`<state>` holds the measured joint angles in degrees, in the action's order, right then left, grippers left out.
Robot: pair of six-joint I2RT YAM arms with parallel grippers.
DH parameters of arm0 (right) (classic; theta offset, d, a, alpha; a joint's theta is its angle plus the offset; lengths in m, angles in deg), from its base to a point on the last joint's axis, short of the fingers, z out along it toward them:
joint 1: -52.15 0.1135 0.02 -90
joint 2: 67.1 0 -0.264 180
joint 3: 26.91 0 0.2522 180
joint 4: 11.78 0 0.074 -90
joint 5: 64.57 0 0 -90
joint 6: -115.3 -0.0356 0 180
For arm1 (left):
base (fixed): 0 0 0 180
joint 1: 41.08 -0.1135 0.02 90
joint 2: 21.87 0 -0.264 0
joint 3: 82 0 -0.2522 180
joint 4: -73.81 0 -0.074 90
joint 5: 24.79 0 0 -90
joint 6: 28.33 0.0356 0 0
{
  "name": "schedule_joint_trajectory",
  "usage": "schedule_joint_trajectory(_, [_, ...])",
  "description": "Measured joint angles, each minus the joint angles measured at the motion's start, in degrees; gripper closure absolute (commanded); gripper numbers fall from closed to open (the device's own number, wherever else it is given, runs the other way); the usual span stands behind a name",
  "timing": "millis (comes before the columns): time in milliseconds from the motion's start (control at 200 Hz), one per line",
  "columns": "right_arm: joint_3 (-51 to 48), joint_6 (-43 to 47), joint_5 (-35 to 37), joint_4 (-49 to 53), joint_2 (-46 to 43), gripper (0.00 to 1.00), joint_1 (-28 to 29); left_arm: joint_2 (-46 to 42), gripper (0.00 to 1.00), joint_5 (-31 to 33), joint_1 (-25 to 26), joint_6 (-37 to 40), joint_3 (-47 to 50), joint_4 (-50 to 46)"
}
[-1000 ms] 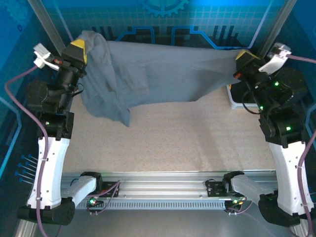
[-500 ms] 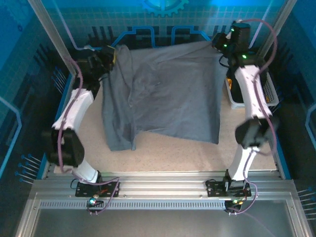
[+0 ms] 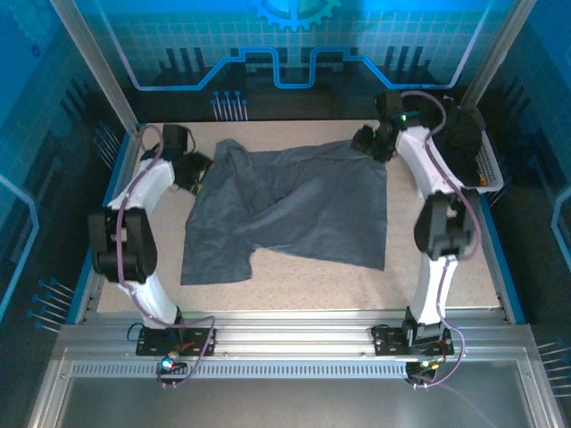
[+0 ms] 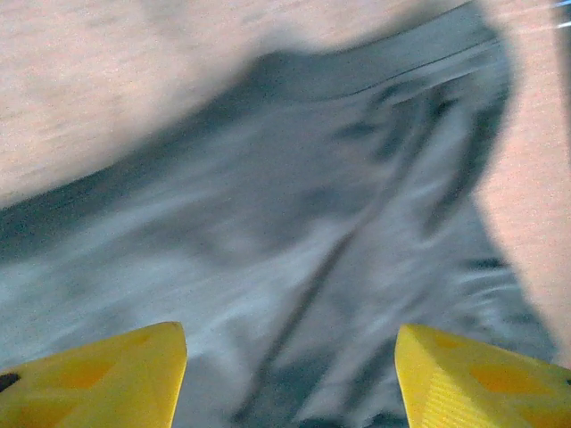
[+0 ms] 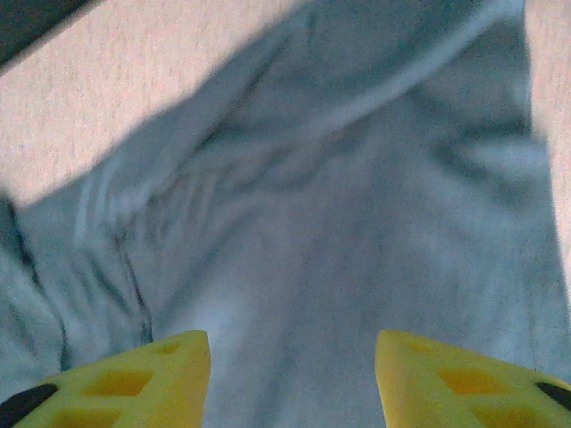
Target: Fold and stack the t-shirts
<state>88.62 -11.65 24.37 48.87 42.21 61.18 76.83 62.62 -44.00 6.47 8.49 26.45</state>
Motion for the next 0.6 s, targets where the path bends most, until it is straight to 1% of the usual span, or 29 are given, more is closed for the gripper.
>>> schedule_joint_trajectory(65, [-10.6, -1.3, -0.5, -2.5, -8.2, 0.47, 1.7, -3.5, 0.39, 0.9, -1.6, 1.5, 6.0, -2.5])
schedule_joint_trajectory(120, [-18.5, -2.2, -1.1, -5.3, -13.9, 0.47, 2.6, -4.1, 0.41, 1.4, -3.3, 2.7, 9.2, -3.9])
schedule_joint_trajectory(215, [-31.6, -4.2, -2.9, -9.5, -21.6, 0.47, 2.9, -1.8, 0.46, 1.8, -6.0, 5.0, 10.7, -5.8])
schedule_joint_trajectory(305, [-40.9, -5.5, -3.9, -10.7, -25.0, 0.48, 2.9, 1.8, 0.48, 1.8, -6.8, 7.4, 10.3, -6.0])
schedule_joint_trajectory(430, [-49.5, -6.3, -4.6, -10.2, -28.1, 0.48, 2.6, 5.4, 0.5, 1.8, -6.8, 9.2, 9.9, -6.2])
schedule_joint_trajectory(600, [-55.6, -8.2, -5.2, -9.7, -29.8, 0.51, 1.7, 5.6, 0.5, 0.9, -6.8, 10.3, 10.0, -5.8])
